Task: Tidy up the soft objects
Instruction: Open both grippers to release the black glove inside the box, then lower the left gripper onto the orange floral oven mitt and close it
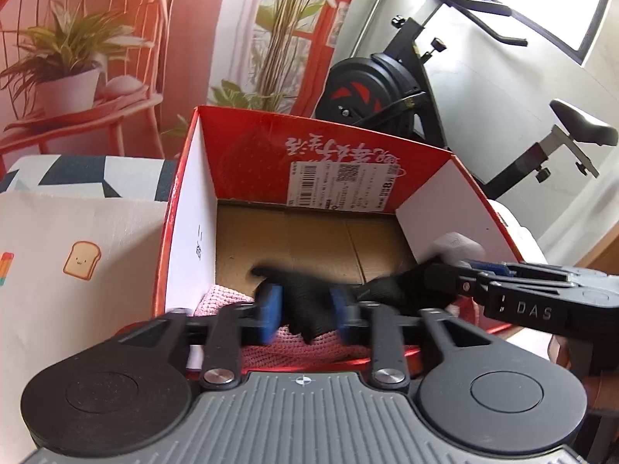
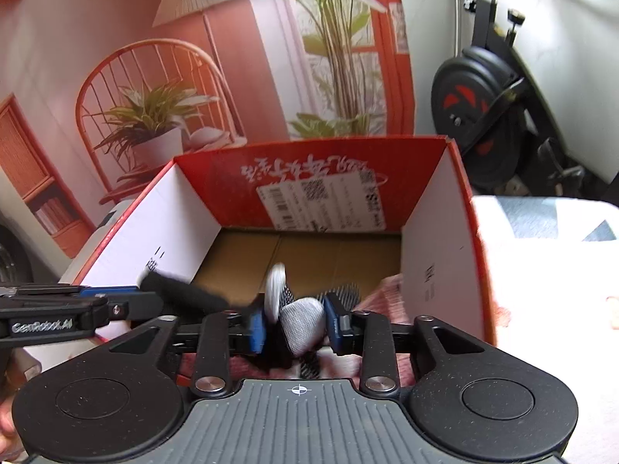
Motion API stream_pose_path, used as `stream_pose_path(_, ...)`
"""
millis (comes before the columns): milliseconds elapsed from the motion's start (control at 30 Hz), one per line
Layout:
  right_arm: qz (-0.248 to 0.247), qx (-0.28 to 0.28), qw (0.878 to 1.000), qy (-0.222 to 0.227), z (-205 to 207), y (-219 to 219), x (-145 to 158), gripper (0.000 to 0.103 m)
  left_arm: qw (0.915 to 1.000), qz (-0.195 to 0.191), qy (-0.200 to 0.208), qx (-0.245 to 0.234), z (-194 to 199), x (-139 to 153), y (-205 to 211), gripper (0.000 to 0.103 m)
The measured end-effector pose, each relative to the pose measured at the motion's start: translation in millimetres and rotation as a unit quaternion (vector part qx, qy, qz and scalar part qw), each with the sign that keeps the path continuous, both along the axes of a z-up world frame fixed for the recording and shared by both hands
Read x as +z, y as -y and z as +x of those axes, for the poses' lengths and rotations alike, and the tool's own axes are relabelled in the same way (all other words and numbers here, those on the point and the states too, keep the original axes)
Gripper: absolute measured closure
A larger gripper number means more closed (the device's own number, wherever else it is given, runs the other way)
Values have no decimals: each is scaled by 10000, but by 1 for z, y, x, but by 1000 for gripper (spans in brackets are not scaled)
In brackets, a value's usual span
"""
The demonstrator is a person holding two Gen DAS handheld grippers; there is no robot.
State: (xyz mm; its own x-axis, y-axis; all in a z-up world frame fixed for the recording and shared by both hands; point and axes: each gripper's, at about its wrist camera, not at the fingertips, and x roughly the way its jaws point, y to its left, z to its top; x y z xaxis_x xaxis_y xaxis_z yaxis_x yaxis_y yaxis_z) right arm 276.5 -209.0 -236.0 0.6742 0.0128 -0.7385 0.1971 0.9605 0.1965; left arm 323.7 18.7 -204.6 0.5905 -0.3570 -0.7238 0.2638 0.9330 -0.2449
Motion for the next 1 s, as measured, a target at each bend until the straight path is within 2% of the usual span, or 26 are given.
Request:
stream_pose_path(67, -71, -22, 9999, 70, -5, 0, 3, 52, 10000, -49, 42, 9, -3, 3, -2, 55)
stream_pose_path(133, -161, -21, 9998, 153, -10, -1, 8, 47, 10000, -40, 53, 29, -7, 7, -3, 55)
stream_pose_path(333, -287, 11, 9992, 285, -32, -9, 21, 46, 9998, 39, 185, 53, -30, 22, -9, 55)
stream_pose_path(600, -431, 161, 9957, 804, -91, -25, 40, 43, 9993, 13, 349, -118, -79, 40, -21, 55)
stream_pose_path(800, -248, 38, 9957, 897, -128, -30, 37, 43, 9993, 27, 208, -311, -113, 29, -18, 55)
stream_pose_path(1000, -35, -22, 9977, 678, -150, -42, 13, 43, 9996, -47, -144, -246, -126, 3, -13, 57)
